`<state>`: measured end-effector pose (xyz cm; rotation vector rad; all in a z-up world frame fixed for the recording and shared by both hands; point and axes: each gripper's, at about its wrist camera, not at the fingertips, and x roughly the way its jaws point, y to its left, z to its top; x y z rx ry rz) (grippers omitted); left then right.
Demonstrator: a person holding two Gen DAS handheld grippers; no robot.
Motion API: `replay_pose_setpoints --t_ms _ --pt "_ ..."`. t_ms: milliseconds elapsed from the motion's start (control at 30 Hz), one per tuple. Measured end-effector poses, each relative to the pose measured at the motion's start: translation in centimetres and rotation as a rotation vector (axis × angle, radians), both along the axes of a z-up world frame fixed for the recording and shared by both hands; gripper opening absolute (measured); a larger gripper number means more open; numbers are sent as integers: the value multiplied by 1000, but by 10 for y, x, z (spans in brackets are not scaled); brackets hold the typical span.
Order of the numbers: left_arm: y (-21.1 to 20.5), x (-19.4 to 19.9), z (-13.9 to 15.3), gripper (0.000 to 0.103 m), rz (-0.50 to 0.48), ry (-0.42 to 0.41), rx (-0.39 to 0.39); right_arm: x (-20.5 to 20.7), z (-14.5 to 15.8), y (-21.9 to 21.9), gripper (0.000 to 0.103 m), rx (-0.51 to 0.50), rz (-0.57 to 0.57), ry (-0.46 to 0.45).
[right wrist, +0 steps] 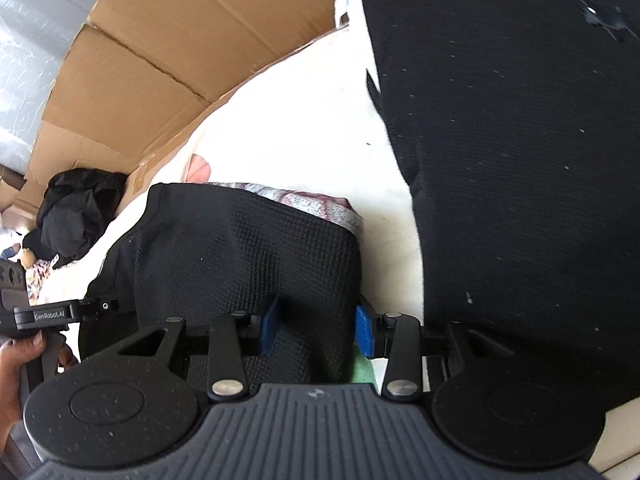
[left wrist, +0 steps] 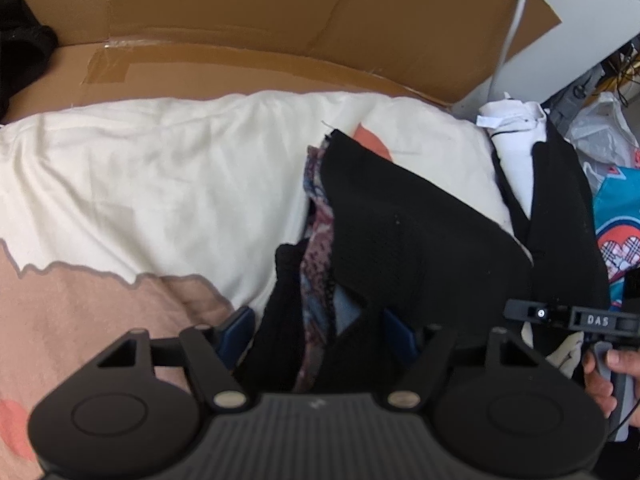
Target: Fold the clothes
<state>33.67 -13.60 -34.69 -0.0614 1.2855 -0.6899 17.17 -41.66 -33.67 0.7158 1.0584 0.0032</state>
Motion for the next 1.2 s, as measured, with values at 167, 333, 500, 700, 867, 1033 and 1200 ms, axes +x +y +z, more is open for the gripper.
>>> replay_pose_setpoints --t_ms 167,333,500,700,867,1033,1200 --pt "-2 -1 1 68 -6 -6 12 -1 0 -4 43 9 10 -9" --pt "-4 -2 5 48 -21 -28 12 -2 0 -5 42 15 13 -11" --pt "5 -3 10 43 -9 -29 -28 -2 1 -5 42 18 22 -20" --pt "8 -1 15 81 57 -10 -80 -6 4 -7 42 31 10 -27" --pt "-7 3 8 82 33 -3 -10 -2 -1 -6 43 52 -22 -16" --pt "-3 2 -1 81 32 3 2 2 -4 -2 43 29 -12 -10" --pt "-4 2 -1 58 21 23 -1 4 -4 1 44 18 11 -14"
